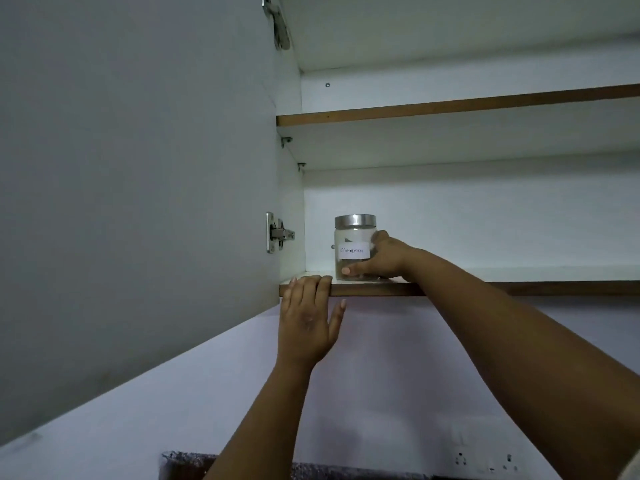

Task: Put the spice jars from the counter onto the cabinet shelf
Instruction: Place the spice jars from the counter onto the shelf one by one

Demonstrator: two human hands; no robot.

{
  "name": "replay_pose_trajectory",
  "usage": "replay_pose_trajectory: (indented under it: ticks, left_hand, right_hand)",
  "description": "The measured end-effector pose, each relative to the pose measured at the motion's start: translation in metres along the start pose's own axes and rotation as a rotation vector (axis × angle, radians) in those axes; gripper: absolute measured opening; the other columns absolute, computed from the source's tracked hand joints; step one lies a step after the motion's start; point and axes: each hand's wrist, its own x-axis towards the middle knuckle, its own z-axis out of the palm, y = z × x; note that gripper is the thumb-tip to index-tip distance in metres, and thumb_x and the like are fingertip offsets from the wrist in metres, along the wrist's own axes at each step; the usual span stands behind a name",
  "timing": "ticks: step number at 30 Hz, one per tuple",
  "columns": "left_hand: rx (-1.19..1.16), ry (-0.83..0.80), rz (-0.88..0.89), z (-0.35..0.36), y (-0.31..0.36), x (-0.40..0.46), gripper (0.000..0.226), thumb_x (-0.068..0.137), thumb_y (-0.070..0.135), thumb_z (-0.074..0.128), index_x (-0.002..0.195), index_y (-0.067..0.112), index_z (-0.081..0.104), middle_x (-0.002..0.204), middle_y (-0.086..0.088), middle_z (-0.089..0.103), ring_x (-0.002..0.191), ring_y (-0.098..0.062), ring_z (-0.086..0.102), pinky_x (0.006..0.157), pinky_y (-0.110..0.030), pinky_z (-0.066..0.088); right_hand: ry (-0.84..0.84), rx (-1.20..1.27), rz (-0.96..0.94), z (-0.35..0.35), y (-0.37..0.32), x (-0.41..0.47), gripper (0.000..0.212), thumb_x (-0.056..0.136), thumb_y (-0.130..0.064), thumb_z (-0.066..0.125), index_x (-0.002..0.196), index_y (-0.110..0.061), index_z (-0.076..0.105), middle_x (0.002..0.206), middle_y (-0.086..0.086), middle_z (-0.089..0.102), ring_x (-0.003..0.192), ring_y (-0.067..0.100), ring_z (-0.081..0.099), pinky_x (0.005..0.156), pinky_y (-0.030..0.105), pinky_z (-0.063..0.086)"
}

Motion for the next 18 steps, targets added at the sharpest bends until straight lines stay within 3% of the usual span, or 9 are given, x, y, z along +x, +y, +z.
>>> replay_pose_trajectory:
  ticks: [4,7,11,15,18]
  left_hand:
    - [0.056,0.058,0.022,0.008,0.000,0.003,0.041,0.089,0.039,0.056,0.119,0.011,0.057,0.111,-0.006,0.061,0.109,-0.020,0.050,0.111,-0.037,0.029]
    - [0.079,0.076,0.006,0.012,0.001,0.001,0.047,0.082,0.040,0.062,0.119,0.011,0.056,0.110,-0.006,0.061,0.109,-0.021,0.050,0.110,-0.037,0.029]
    - [0.112,0.061,0.026,0.014,-0.002,0.002,0.055,0.075,0.042,0.064,0.121,0.013,0.052,0.110,-0.005,0.060,0.108,-0.020,0.049,0.110,-0.036,0.029]
    - [0.076,0.055,0.014,0.016,-0.004,0.000,0.059,0.071,0.042,0.065,0.121,0.014,0.051,0.112,-0.005,0.060,0.111,-0.022,0.048,0.110,-0.038,0.029]
    - [0.015,0.053,-0.035,0.016,0.002,-0.001,0.062,0.071,0.045,0.065,0.122,0.011,0.055,0.118,-0.006,0.059,0.115,-0.023,0.048,0.112,-0.041,0.030]
  right_hand:
    - [-0.112,0.074,0.065,0.015,-0.012,0.038,0.097,0.053,-0.037,0.093,0.129,-0.010,0.040,0.118,0.005,0.054,0.103,0.023,0.060,0.089,0.041,0.055]
    - [-0.150,0.016,0.064,0.027,-0.015,0.054,0.105,0.044,-0.050,0.092,0.128,-0.011,0.042,0.119,0.007,0.055,0.105,0.025,0.061,0.090,0.042,0.055]
    - [-0.199,-0.024,0.055,0.038,-0.023,0.065,0.083,0.065,-0.047,0.085,0.127,-0.009,0.044,0.120,0.010,0.058,0.110,0.028,0.059,0.096,0.045,0.051]
    - [-0.205,-0.035,-0.004,0.050,-0.022,0.072,0.097,0.058,-0.057,0.083,0.131,-0.008,0.044,0.122,0.009,0.056,0.110,0.027,0.058,0.098,0.046,0.049]
    - [-0.174,0.018,-0.056,0.059,-0.018,0.073,0.089,0.063,-0.055,0.082,0.133,-0.010,0.049,0.126,0.007,0.058,0.111,0.024,0.057,0.102,0.039,0.046]
